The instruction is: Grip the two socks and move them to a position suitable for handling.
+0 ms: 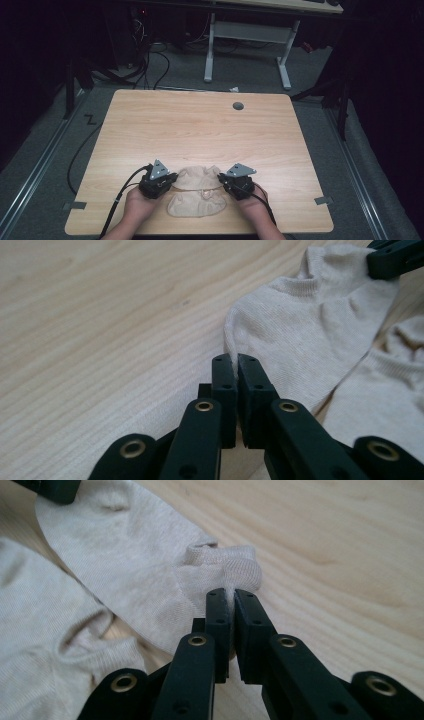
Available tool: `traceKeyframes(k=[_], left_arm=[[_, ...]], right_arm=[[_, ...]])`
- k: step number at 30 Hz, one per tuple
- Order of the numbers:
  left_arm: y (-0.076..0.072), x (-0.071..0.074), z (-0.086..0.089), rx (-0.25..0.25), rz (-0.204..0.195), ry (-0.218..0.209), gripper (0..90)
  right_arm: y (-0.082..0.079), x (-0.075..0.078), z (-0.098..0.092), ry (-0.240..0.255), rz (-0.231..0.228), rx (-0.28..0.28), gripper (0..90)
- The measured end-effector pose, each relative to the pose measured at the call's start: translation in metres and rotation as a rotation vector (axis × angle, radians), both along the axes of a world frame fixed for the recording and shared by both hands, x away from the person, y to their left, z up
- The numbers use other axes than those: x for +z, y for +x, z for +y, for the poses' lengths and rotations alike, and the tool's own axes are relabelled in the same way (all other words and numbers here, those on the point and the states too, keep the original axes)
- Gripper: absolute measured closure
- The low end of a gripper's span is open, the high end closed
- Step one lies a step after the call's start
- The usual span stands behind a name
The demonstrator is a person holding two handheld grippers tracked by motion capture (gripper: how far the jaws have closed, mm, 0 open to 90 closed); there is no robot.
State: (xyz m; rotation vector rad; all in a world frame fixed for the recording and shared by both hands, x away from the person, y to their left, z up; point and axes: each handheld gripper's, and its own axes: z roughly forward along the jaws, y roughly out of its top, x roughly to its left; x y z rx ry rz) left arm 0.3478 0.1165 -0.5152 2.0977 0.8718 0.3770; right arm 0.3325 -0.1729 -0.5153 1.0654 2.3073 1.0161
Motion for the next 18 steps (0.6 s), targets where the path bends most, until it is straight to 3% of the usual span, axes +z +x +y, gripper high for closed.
traceKeyframes(k=[4, 10, 18], left_arm=[[-0.004, 0.009, 0.004, 0.006, -0.027, -0.027, 87.0], [-0.008, 0.019, 0.008, -0.005, -0.047, -0.040, 87.0], [-0.022, 0.026, 0.005, -0.048, -0.018, -0.038, 86.9]], right_arm=[[-0.002, 0.007, -0.001, 0.032, -0.040, -0.011, 85.4], [-0.005, 0.013, 0.001, 0.040, -0.075, 0.000, 85.4], [-0.022, 0.021, -0.005, 0.034, -0.101, 0.017, 85.4]])
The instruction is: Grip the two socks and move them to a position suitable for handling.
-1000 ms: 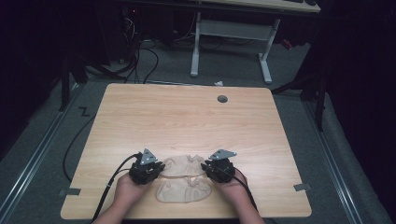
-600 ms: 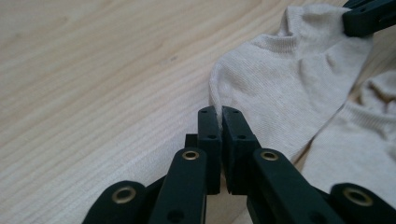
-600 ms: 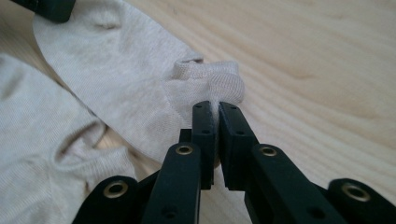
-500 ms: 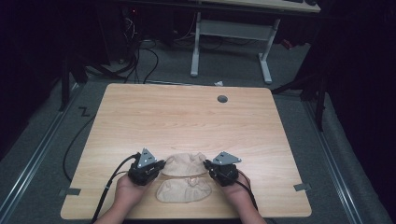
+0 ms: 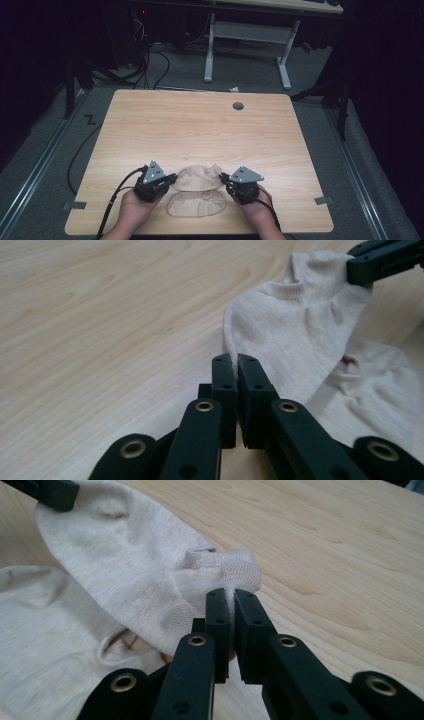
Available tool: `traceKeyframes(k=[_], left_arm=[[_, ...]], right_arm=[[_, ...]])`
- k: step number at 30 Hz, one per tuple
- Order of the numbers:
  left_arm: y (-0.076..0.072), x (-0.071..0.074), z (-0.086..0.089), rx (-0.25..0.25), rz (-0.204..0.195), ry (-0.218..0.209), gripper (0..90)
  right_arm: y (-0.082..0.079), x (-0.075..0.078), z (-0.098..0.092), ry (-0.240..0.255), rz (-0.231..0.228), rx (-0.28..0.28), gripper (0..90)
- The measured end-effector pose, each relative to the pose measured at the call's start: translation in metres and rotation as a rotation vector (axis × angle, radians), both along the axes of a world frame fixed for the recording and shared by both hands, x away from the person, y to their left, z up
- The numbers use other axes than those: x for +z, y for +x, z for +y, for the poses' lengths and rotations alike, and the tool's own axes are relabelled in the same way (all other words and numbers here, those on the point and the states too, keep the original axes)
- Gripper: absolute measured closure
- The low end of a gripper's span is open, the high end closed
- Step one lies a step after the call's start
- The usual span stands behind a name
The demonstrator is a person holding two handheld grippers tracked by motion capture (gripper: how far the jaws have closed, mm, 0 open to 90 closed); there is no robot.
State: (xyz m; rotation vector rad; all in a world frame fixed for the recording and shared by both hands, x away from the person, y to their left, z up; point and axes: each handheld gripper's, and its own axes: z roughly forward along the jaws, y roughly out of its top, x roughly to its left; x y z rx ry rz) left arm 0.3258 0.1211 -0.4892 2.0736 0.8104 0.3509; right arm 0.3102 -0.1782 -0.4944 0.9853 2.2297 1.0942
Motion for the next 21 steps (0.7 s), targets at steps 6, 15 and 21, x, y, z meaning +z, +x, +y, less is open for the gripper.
traceKeyframes(k=[6, 15, 21], left_arm=[[-0.020, 0.003, -0.002, -0.017, 0.016, 0.008, 86.8], [-0.044, -0.001, 0.007, -0.034, 0.053, 0.016, 86.7], [-0.052, -0.008, 0.007, -0.044, 0.059, 0.064, 86.6]], right_arm=[[-0.021, 0.004, -0.004, 0.006, -0.011, 0.032, 85.4], [-0.046, 0.001, 0.000, -0.013, 0.010, 0.077, 85.3], [-0.050, -0.005, 0.002, -0.040, 0.032, 0.093, 85.3]])
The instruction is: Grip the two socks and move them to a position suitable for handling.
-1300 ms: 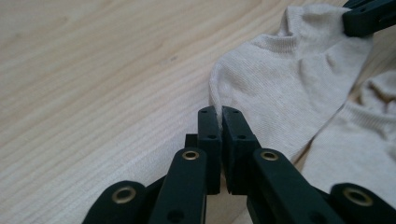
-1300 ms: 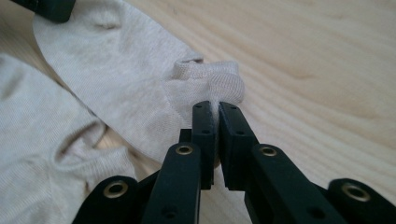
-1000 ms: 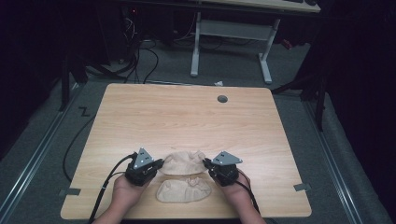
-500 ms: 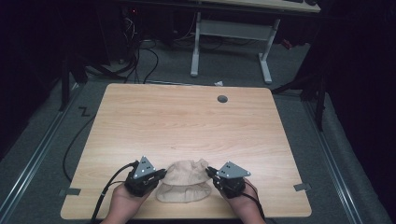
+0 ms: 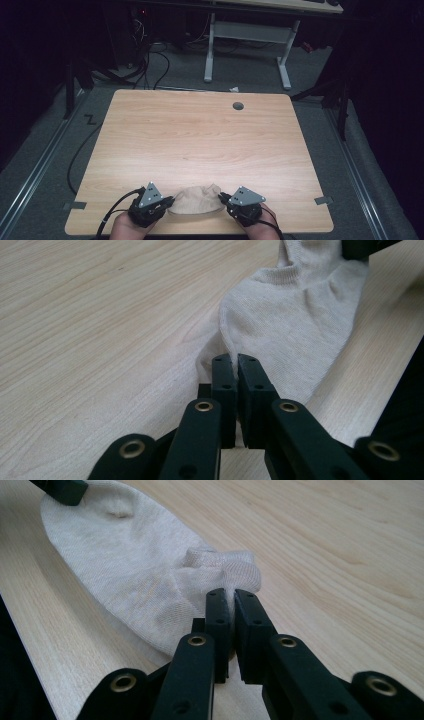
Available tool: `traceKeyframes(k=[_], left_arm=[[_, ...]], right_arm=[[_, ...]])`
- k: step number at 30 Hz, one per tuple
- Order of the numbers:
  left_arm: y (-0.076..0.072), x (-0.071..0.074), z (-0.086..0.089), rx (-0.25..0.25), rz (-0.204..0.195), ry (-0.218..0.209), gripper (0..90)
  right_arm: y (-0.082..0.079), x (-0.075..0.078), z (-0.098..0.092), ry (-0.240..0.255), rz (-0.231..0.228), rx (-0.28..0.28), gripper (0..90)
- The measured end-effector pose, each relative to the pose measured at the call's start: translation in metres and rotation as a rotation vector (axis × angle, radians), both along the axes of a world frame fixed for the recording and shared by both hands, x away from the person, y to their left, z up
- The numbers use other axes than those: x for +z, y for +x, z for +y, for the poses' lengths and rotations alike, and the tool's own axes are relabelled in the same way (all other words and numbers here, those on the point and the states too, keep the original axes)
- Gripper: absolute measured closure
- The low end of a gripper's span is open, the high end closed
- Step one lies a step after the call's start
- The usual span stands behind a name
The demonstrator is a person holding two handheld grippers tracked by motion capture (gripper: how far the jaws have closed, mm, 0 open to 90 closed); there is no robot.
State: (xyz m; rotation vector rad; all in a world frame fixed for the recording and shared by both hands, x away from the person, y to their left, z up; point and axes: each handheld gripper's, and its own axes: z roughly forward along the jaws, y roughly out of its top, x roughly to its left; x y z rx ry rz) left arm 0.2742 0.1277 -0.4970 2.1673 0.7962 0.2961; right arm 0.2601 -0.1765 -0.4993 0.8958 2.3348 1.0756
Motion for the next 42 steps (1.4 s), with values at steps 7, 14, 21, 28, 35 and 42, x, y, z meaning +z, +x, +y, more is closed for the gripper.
traceKeyframes(k=[7, 14, 21, 28, 35, 42], left_arm=[[0.000, -0.004, -0.002, -0.009, 0.008, 0.017, 86.5], [0.002, -0.010, -0.006, -0.005, 0.017, 0.059, 86.3], [0.006, -0.014, -0.004, 0.003, 0.040, 0.072, 85.4], [0.009, -0.018, -0.003, 0.014, 0.055, 0.076, 83.3], [0.012, -0.020, -0.004, 0.012, 0.057, 0.084, 81.0], [0.017, -0.022, -0.005, 0.020, 0.055, 0.076, 78.5]], right_arm=[[0.000, -0.004, 0.001, -0.028, 0.023, 0.009, 85.2], [0.005, -0.011, 0.002, -0.043, 0.063, 0.008, 85.1], [0.007, -0.016, 0.004, -0.061, 0.092, 0.015, 84.8], [0.009, -0.019, 0.005, -0.067, 0.115, 0.021, 84.4], [0.011, -0.020, 0.005, -0.073, 0.121, 0.021, 83.7], [0.012, -0.021, 0.005, -0.070, 0.119, 0.020, 80.9]])
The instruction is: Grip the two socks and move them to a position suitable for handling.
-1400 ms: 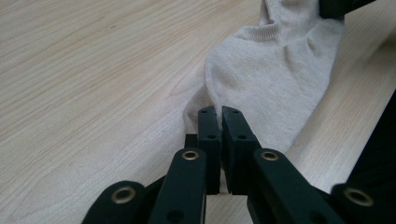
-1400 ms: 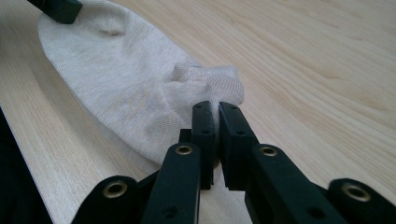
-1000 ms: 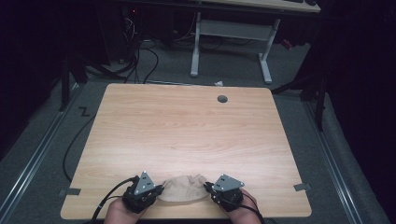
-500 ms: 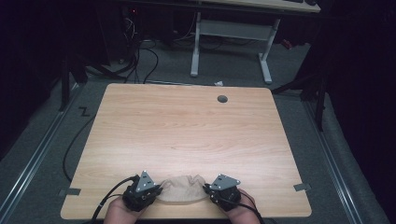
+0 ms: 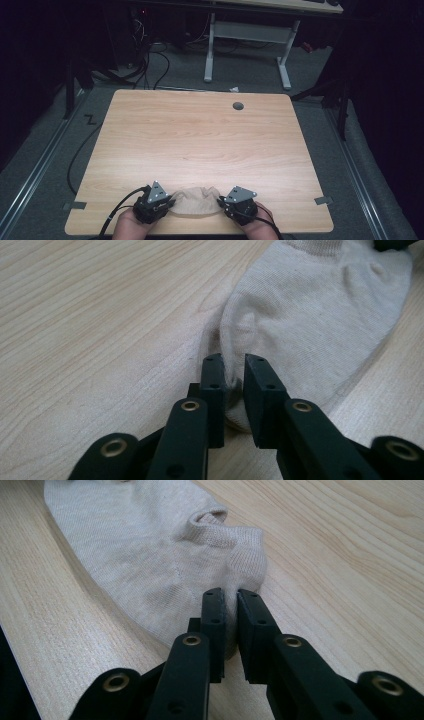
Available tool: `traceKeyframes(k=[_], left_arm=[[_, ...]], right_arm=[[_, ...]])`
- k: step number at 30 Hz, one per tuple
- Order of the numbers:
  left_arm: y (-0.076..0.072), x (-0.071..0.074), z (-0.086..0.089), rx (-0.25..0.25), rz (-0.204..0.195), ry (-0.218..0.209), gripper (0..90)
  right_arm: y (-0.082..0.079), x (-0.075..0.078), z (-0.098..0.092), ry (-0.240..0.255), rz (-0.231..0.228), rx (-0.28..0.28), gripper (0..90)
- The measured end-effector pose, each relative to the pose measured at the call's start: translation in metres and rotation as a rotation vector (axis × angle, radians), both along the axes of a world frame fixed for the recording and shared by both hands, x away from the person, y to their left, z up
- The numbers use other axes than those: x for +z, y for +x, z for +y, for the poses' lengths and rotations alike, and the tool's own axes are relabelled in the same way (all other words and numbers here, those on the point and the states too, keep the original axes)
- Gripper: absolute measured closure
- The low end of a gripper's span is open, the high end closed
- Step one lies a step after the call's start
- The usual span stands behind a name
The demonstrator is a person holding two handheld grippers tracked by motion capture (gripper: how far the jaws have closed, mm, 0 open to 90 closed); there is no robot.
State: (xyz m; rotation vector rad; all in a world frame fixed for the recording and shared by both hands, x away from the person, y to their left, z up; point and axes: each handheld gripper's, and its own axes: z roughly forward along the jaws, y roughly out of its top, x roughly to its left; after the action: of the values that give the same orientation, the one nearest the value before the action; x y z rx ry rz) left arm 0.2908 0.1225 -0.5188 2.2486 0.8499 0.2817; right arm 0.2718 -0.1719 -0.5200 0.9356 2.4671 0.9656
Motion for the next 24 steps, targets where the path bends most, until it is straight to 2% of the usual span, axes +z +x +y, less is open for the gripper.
traceKeyframes(k=[2, 5, 6, 10, 11, 12, 14, 17, 21, 24], left_arm=[[0.001, 0.000, 0.001, -0.002, -0.002, -0.011, 74.5], [0.002, 0.002, 0.002, 0.006, -0.005, -0.023, 69.5], [0.001, 0.004, 0.003, 0.007, -0.011, -0.038, 64.9], [0.000, 0.008, 0.005, 0.009, -0.035, -0.051, 56.8], [-0.001, 0.008, 0.006, 0.023, -0.025, -0.079, 55.4], [-0.001, 0.008, 0.006, 0.023, -0.025, -0.079, 53.5], [0.002, 0.011, 0.011, 0.019, -0.044, -0.091, 51.9], [0.005, 0.013, 0.015, 0.027, -0.056, -0.101, 51.0], [0.020, 0.016, 0.028, 0.057, -0.105, -0.081, 49.3], [0.028, 0.016, 0.037, 0.080, -0.116, -0.082, 48.3]], right_arm=[[0.001, 0.001, -0.001, 0.008, 0.004, -0.004, 75.2], [0.002, 0.002, -0.002, 0.034, 0.000, -0.005, 73.4], [0.000, 0.005, -0.003, 0.057, -0.015, -0.011, 71.9], [0.000, 0.011, -0.005, 0.094, -0.047, -0.019, 69.0], [0.000, 0.012, -0.006, 0.099, -0.049, -0.023, 68.2], [0.000, 0.012, -0.006, 0.099, -0.049, -0.023, 68.2], [0.002, 0.014, -0.010, 0.122, -0.067, -0.042, 65.1], [0.003, 0.014, -0.013, 0.126, -0.077, -0.057, 63.4], [0.010, 0.013, -0.024, 0.135, -0.116, -0.108, 58.5], [0.014, 0.012, -0.029, 0.136, -0.138, -0.134, 56.4]])
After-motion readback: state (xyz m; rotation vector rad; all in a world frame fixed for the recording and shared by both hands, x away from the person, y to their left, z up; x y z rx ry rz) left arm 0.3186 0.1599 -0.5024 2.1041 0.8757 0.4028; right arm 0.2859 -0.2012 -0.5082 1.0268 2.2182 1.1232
